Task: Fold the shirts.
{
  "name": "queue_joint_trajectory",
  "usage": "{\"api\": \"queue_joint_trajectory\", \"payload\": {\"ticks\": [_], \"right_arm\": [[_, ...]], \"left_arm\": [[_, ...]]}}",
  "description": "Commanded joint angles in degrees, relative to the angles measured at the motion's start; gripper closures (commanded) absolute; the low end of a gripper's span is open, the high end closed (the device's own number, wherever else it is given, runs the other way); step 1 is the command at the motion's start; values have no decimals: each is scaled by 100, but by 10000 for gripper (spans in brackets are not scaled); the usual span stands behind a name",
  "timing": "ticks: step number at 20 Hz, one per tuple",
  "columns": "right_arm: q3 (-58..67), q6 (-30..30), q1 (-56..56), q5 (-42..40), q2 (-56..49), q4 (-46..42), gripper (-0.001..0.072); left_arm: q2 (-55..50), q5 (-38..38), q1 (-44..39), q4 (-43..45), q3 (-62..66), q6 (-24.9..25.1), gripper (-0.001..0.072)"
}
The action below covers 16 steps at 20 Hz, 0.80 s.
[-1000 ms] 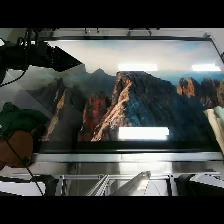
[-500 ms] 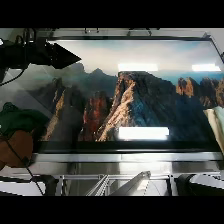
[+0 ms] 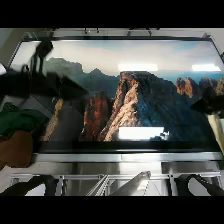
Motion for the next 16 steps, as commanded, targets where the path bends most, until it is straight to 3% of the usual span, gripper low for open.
{"api": "queue_joint_trajectory", "payload": {"ticks": [1,5,16], "right_arm": [[-1683,-271,1292,-1045,1040,343,693],[-1875,-564,1578,-1152,988,391,692],[-1875,-479,1578,-1099,986,393,691]], "left_arm": [[1237,868,-365,444,-2177,66,702],[1775,1123,-361,442,-2815,85,685],[2420,1344,-361,448,-2920,83,686]]}}
